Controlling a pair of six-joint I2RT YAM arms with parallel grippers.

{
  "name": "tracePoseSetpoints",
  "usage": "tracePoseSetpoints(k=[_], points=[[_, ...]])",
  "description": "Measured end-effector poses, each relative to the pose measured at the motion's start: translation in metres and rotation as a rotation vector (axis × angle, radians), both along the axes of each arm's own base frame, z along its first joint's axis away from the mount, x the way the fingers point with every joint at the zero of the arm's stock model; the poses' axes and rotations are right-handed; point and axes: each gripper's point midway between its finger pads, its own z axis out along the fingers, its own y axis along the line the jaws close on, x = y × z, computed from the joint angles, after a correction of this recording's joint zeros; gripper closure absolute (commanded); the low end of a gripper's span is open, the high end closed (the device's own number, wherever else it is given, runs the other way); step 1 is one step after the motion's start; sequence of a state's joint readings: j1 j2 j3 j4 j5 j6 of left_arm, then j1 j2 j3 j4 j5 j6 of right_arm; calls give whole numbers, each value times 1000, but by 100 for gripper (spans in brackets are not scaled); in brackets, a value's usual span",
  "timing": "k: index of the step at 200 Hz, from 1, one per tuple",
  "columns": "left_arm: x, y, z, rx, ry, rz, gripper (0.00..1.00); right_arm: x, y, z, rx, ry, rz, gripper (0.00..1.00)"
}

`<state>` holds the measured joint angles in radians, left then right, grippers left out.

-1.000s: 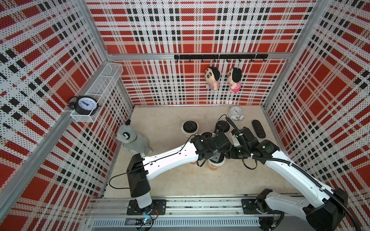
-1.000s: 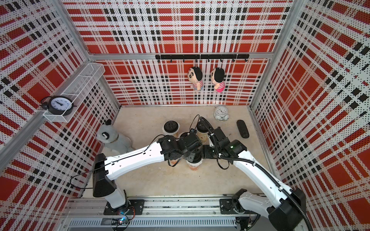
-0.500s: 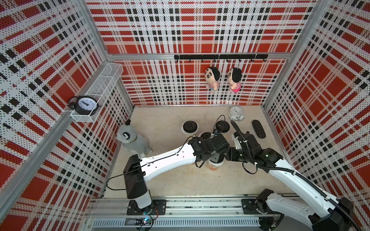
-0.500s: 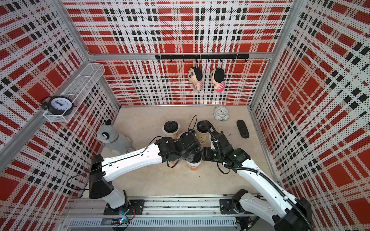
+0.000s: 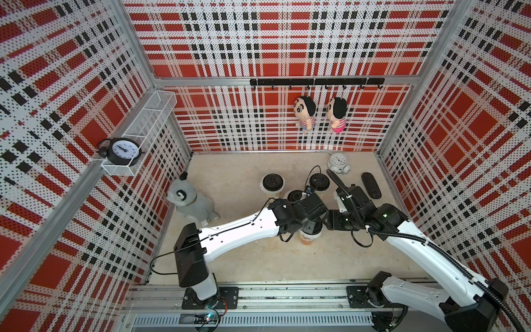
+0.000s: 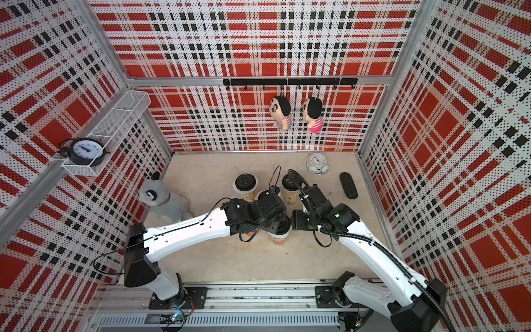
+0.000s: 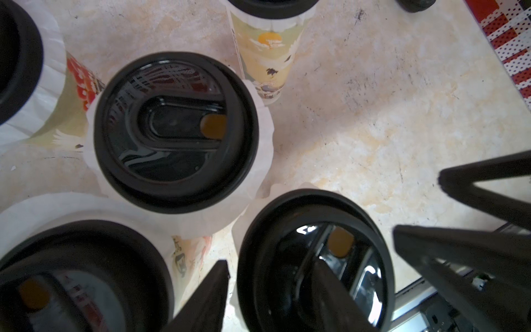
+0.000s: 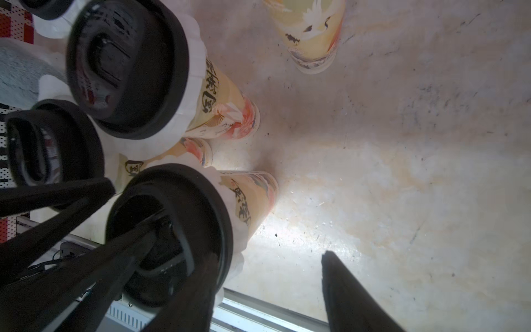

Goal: Put the leak-proof paper on the milk tea cups
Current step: Secure the cup lid on the cup.

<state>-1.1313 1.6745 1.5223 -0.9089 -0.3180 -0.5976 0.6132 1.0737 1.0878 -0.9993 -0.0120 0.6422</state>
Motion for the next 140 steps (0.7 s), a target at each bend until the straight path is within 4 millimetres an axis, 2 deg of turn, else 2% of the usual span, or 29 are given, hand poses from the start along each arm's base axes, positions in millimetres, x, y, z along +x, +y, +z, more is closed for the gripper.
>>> tracePoseSetpoints(k=[15,32,108,140], points=[[0,0,0,-1,0,0,49,2,2,12,13,-22,5,39],[0,0,0,-2,-1,0,49,2,4,15,25,-24,15,38],[0,0,0,-8,-3,-1,49,7,32,5,84,21,77,38],[0,0,0,-9,-2,-1,49,6,42,-11,89,54,98,39]])
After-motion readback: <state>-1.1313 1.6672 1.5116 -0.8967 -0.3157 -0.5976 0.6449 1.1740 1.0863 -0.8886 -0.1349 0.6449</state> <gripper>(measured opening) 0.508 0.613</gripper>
